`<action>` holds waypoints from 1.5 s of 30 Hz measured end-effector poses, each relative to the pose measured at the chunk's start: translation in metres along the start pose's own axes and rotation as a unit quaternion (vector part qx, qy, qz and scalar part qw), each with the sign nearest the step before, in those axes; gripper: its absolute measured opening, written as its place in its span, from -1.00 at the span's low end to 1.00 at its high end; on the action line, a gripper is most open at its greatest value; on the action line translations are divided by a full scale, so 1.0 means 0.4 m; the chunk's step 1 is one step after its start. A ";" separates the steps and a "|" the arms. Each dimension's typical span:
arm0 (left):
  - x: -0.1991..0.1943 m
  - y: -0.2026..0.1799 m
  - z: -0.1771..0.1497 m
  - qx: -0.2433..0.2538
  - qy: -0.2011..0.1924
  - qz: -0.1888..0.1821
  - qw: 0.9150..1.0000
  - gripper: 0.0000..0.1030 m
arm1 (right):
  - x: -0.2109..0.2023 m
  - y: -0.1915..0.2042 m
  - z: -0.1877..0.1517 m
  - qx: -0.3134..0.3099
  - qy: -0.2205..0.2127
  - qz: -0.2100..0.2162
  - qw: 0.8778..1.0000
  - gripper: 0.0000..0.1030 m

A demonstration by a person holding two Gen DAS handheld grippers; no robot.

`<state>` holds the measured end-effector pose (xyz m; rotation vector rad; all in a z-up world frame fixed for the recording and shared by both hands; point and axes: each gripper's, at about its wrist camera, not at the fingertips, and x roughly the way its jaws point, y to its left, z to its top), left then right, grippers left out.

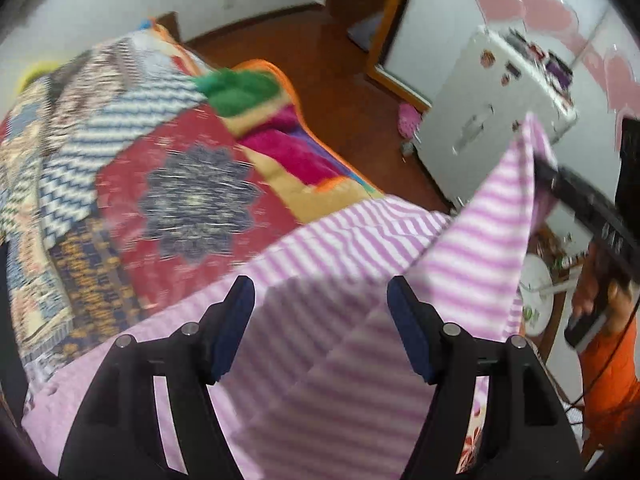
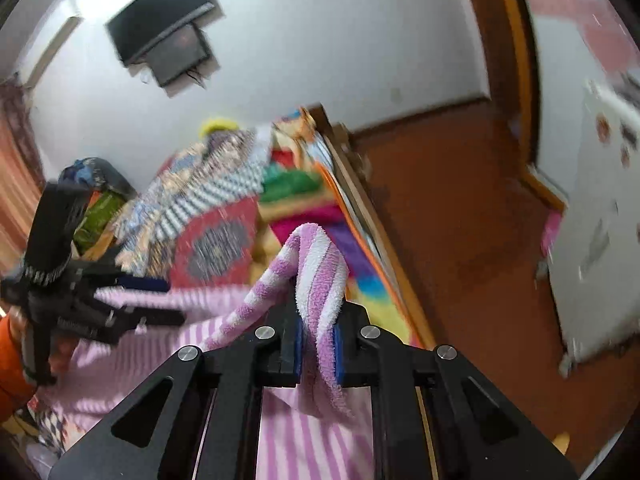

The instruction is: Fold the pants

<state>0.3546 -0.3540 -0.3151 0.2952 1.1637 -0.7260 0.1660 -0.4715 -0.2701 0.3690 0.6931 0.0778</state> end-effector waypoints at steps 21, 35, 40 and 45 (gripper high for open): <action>-0.070 0.068 -0.184 -0.051 0.008 -0.009 0.999 0.33 | -0.001 -0.040 -0.198 -0.036 0.132 -0.016 0.990 -0.78; -0.069 0.090 -0.271 -0.079 0.013 0.016 0.997 0.33 | -0.110 -0.080 -0.102 0.000 0.089 -0.037 0.995 -0.16; -0.066 0.094 -0.278 -0.083 0.001 0.032 0.996 0.33 | 0.025 -0.083 -0.040 -0.008 0.111 -0.032 0.993 -0.15; -0.062 0.091 -0.283 -0.079 -0.005 0.041 0.996 0.33 | 0.178 -0.099 -0.064 0.027 0.181 -0.013 0.983 -0.15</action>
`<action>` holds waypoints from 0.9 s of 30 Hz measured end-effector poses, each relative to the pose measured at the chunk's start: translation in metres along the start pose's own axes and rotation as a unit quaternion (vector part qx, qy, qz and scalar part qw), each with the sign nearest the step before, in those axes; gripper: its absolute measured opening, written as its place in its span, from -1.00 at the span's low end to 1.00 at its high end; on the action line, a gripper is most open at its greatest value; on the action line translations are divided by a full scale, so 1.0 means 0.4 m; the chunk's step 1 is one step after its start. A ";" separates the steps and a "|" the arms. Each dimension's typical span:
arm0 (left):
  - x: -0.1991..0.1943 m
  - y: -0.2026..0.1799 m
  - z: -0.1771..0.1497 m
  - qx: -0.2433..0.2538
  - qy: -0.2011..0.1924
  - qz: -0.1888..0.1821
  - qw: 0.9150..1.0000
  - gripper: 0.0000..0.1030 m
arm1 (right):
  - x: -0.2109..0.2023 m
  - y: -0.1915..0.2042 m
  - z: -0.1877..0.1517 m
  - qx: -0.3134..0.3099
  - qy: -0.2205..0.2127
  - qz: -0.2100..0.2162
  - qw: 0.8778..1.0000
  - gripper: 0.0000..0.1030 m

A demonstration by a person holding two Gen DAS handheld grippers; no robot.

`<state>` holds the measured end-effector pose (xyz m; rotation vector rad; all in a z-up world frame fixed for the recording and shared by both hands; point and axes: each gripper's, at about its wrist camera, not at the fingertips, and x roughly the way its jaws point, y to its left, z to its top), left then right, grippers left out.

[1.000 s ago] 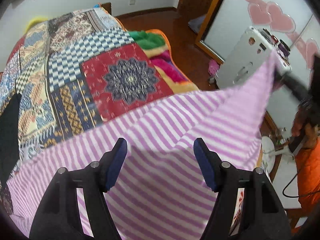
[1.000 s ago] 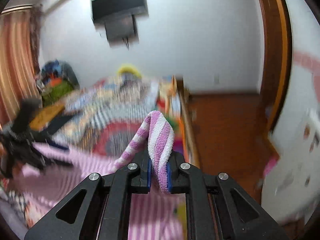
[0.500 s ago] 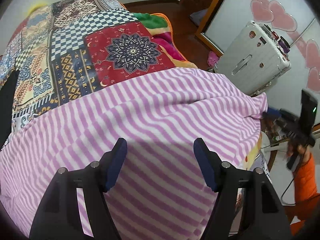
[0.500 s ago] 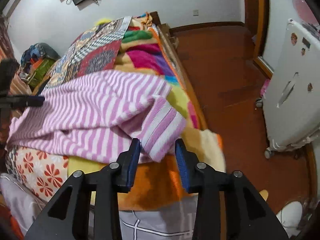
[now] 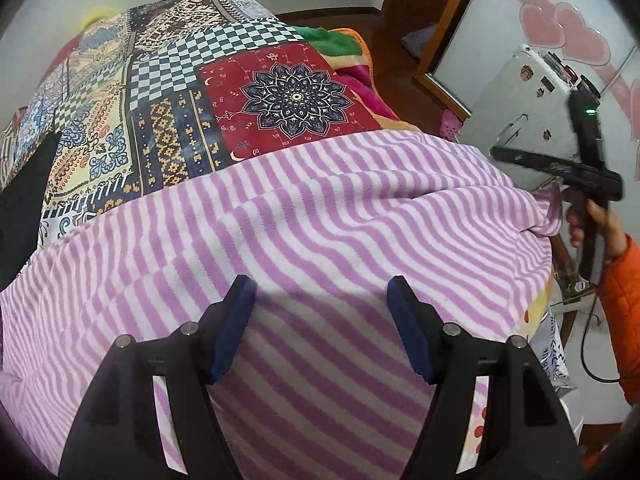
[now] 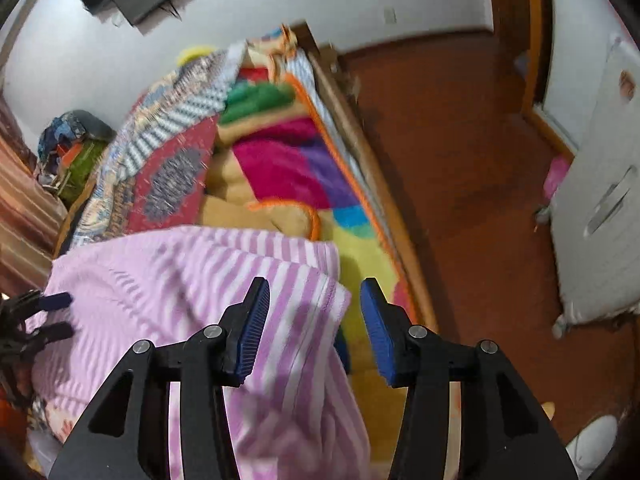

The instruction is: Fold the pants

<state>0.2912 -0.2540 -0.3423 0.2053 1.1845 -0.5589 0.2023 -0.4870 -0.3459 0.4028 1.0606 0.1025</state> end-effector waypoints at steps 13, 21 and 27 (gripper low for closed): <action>0.008 -0.002 -0.004 0.005 -0.010 0.006 1.000 0.33 | 0.004 0.042 -0.007 -0.035 -0.023 0.003 0.999 -0.74; 0.004 0.004 -0.007 -0.001 -0.015 -0.002 1.000 0.33 | -0.020 0.042 0.080 -0.041 -0.066 -0.031 0.996 -0.74; 0.005 0.006 -0.008 -0.004 -0.016 -0.005 1.000 0.33 | 0.043 0.048 0.107 -0.050 -0.034 -0.060 0.996 -0.70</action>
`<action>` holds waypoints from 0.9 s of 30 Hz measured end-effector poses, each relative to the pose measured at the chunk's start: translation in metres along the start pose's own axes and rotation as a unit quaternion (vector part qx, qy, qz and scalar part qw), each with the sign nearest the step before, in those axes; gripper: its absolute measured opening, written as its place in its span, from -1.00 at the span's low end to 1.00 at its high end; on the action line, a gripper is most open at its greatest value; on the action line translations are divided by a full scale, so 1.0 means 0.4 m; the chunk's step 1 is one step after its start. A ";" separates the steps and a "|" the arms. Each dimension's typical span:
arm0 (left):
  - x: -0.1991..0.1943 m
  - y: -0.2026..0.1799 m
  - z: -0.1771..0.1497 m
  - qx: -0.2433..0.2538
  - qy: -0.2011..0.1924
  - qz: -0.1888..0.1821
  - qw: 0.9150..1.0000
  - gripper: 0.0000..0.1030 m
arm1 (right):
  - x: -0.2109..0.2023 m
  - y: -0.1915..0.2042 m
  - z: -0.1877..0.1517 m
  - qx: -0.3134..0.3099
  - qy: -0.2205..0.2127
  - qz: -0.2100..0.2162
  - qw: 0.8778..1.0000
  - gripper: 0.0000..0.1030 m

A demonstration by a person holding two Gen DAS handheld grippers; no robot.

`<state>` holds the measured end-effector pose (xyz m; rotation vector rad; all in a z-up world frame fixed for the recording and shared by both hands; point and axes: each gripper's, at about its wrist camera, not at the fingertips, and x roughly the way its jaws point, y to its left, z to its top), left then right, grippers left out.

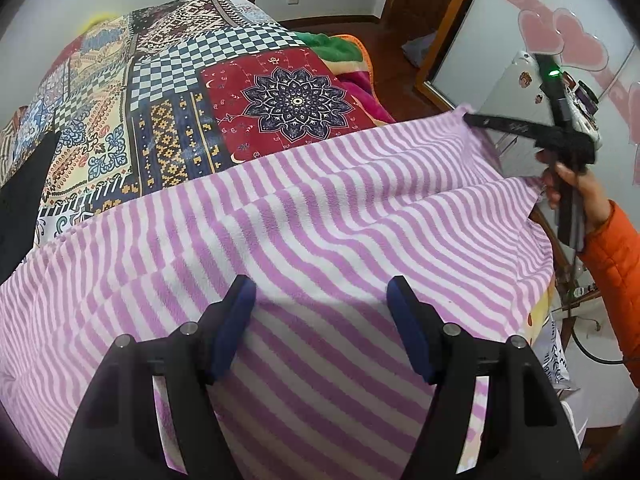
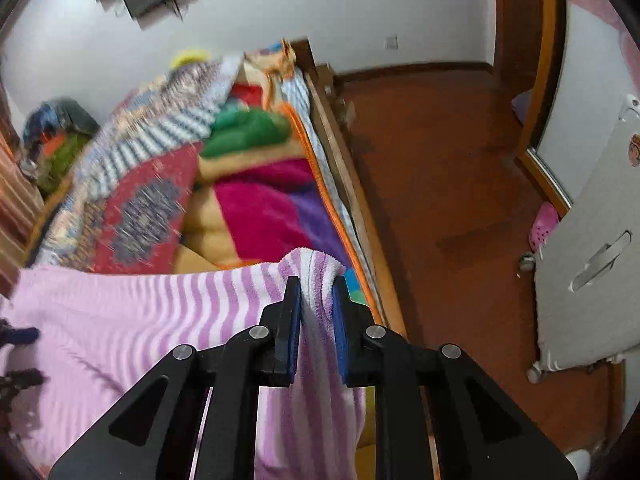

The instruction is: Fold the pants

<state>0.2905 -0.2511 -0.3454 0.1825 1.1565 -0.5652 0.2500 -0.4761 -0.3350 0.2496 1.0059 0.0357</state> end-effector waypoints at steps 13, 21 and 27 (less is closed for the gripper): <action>-0.079 -0.049 0.014 -0.009 -0.024 -0.013 1.000 0.33 | -0.221 0.011 -0.101 -0.036 -0.030 -0.039 0.998 -0.14; -0.064 -0.190 -0.037 0.047 0.000 -0.026 0.999 0.33 | -0.300 0.016 -0.212 0.000 -0.033 0.005 0.999 -0.07; -0.018 -0.244 -0.076 0.077 0.032 -0.014 0.996 0.40 | -0.271 0.033 -0.271 0.021 -0.017 0.014 1.000 -0.06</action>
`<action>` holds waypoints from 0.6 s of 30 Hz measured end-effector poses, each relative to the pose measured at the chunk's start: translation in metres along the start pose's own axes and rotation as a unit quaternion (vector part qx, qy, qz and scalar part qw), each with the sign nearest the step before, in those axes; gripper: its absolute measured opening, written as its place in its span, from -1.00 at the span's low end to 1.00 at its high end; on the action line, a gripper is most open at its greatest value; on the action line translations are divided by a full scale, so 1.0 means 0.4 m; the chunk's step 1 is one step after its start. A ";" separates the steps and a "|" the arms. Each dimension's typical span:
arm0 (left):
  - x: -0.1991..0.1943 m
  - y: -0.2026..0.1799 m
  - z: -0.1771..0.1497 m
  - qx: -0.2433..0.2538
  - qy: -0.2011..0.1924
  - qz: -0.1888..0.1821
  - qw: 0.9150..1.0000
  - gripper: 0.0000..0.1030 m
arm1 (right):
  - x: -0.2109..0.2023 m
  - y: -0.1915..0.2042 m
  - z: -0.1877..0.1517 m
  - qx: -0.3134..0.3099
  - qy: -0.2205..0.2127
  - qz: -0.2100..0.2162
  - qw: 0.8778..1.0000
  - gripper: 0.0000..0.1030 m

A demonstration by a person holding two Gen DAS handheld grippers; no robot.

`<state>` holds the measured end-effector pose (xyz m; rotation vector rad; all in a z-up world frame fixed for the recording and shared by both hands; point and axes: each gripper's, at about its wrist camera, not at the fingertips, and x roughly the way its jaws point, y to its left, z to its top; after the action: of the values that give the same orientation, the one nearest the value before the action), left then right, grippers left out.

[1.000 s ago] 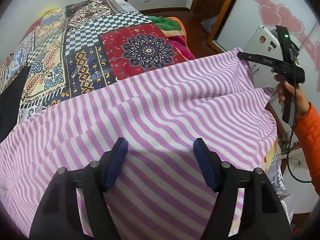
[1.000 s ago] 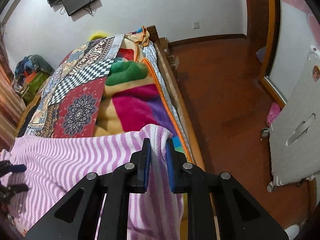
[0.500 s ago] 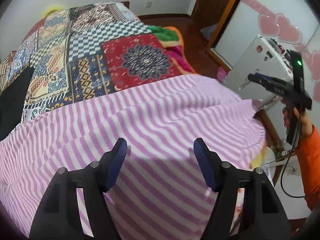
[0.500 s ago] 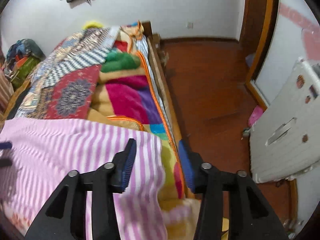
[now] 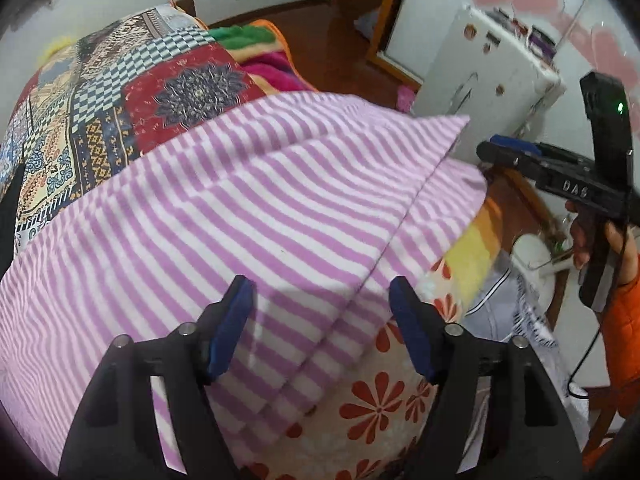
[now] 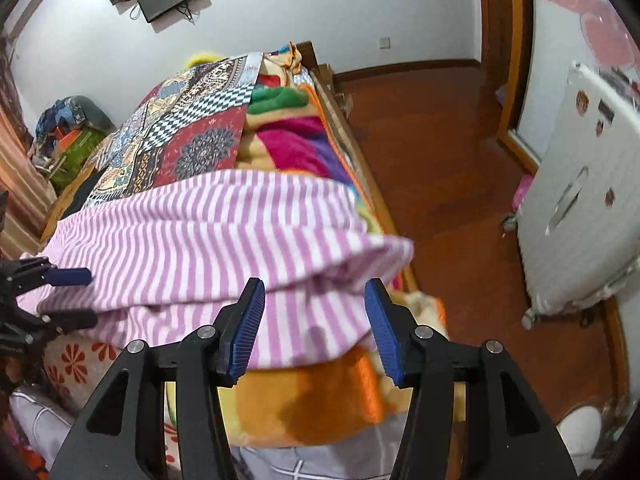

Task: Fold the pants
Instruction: 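Pinch the folded pants edge with the left gripper while the right gripper grasps the hem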

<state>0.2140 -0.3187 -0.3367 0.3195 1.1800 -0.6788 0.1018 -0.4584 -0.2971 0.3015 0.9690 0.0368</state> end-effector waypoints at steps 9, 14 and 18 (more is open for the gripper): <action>0.038 -0.026 0.005 0.037 -0.002 0.053 0.998 0.37 | 0.055 -0.042 0.003 0.082 0.001 0.038 0.996 -0.05; 0.044 -0.014 0.021 0.029 -0.009 0.072 0.997 -0.32 | 0.096 -0.034 0.021 0.084 -0.004 0.040 0.996 -0.05; 0.028 0.016 0.026 0.003 -0.018 0.059 0.998 -0.77 | 0.104 -0.050 0.025 0.108 -0.032 0.052 0.992 -0.21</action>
<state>0.2283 -0.3233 -0.3441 0.3766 1.1154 -0.5824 0.1315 -0.4730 -0.3308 0.5483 0.8932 0.0170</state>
